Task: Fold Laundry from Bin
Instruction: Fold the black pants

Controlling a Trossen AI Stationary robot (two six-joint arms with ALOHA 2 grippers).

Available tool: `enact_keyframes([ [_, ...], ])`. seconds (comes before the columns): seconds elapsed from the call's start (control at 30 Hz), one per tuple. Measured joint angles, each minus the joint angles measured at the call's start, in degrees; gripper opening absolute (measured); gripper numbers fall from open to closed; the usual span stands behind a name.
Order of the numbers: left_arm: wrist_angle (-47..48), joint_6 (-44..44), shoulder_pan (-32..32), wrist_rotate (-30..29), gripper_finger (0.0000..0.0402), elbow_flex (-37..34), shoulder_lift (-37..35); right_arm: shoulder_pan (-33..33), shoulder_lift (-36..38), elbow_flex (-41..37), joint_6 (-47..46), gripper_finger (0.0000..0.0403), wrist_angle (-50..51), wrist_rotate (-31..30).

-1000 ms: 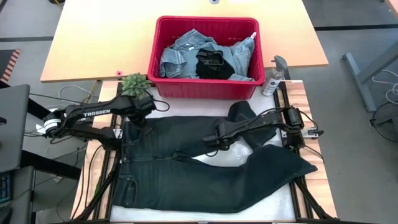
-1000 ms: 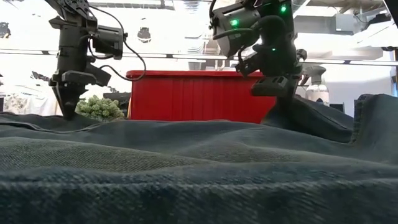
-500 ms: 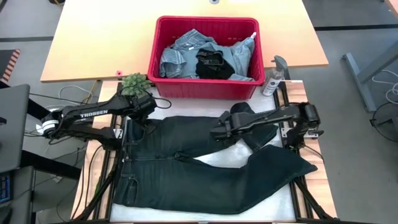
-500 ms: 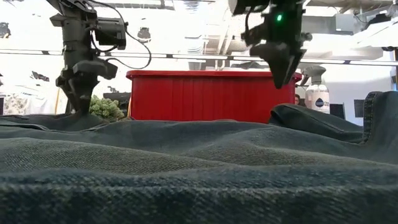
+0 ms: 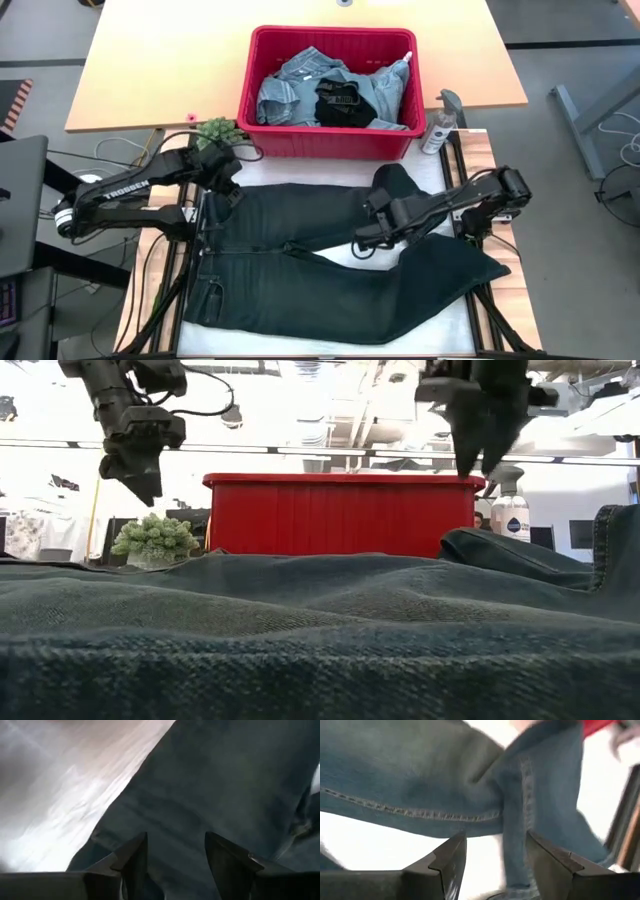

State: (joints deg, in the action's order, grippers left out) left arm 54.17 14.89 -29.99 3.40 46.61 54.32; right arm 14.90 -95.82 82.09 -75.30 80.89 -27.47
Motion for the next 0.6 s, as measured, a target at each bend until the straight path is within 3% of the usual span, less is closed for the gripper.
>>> enact_keyframes([
  [0.23,2.10,-7.16,-0.10,-3.60,0.0184,-0.04,1.06,0.87,-0.12,-5.13,-7.96,0.0228,-1.30,0.49],
  [0.3,-3.92,-6.03,-0.10,-1.78,0.0184,-0.04,1.20,0.80,0.00,-5.15,-10.66,0.0227,2.93,0.43],
  [0.47,-22.92,-1.26,1.66,10.80,0.0184,-0.04,1.20,0.83,0.01,-5.51,-10.55,0.0224,6.99,4.32],
  [0.6,-31.26,-1.15,4.53,12.89,0.0184,0.00,2.92,0.85,-0.05,-8.03,-10.36,0.0224,4.30,5.41],
])
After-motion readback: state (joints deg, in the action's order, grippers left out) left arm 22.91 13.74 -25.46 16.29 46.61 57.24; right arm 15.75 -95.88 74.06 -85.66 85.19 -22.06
